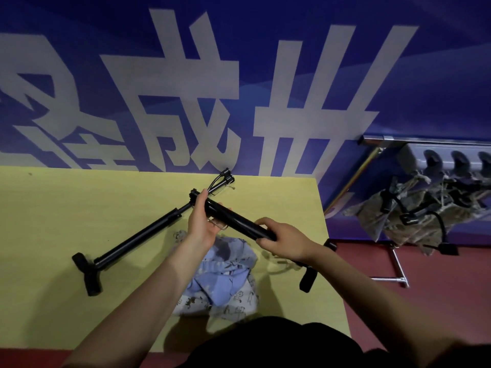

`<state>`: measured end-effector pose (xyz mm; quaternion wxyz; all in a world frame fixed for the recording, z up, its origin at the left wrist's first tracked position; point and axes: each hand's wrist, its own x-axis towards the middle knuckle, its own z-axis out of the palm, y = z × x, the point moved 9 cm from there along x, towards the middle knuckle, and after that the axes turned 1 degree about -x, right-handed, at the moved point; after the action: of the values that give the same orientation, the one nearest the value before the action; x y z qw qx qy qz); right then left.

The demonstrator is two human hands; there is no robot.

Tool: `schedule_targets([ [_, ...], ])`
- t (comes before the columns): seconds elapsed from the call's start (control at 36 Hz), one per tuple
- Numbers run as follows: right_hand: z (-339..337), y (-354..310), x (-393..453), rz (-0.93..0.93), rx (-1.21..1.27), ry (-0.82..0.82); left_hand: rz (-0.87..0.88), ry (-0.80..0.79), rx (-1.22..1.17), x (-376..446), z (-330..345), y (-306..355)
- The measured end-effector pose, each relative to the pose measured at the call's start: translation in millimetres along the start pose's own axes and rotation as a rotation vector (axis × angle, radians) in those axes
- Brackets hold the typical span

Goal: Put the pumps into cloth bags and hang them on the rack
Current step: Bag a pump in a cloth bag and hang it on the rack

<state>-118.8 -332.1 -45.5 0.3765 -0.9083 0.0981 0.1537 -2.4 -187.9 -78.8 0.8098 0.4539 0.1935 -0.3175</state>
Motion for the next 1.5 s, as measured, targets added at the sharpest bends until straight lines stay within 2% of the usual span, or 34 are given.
schedule_targets([
  [0.19, 7, -22, 22, 0.028, 0.337, -0.013, -0.026, -0.125, -0.046, -12, 22, -17],
  [0.36, 6, -21, 21, 0.006, 0.392, -0.023, -0.041, -0.194, -0.080, -8, 19, -15],
  [0.47, 6, -15, 19, -0.015, 0.340, 0.023, -0.003, -0.197, 0.008, -11, 12, -5],
  [0.5, 5, -11, 19, -0.009, 0.311, 0.036, 0.028, -0.170, 0.070, -12, 7, -1],
  [0.56, 5, -2, 18, 0.008, 0.244, 0.044, 0.152, -0.047, 0.338, -14, -15, 13],
  [0.64, 3, 14, 15, 0.037, 0.133, 0.041, 0.351, 0.163, 0.956, -12, -54, 41],
  [0.69, 4, 21, 14, 0.057, 0.076, 0.017, 0.282, 0.214, 1.236, -1, -81, 43],
  [0.78, 9, 26, 13, 0.077, 0.031, -0.037, -0.007, 0.175, 1.499, 15, -117, 22],
  [0.83, 15, 25, 13, 0.081, 0.035, -0.083, -0.176, 0.109, 1.455, 17, -131, 2],
  [0.89, 23, 23, 14, 0.085, 0.049, -0.125, -0.249, 0.106, 1.337, 20, -143, -10],
  [1.0, 41, 25, 19, 0.123, 0.082, -0.185, -0.028, 0.061, 1.343, 20, -125, 2],
  [1.14, 56, 21, 20, 0.141, 0.098, -0.282, 0.173, -0.069, 1.138, -12, -72, 18],
  [1.31, 62, 10, 19, 0.134, 0.069, -0.353, 0.372, -0.055, 1.113, -31, -55, 39],
  [1.5, 81, 1, 25, 0.107, -0.159, -0.421, 0.416, -0.206, 0.893, -58, -21, 41],
])
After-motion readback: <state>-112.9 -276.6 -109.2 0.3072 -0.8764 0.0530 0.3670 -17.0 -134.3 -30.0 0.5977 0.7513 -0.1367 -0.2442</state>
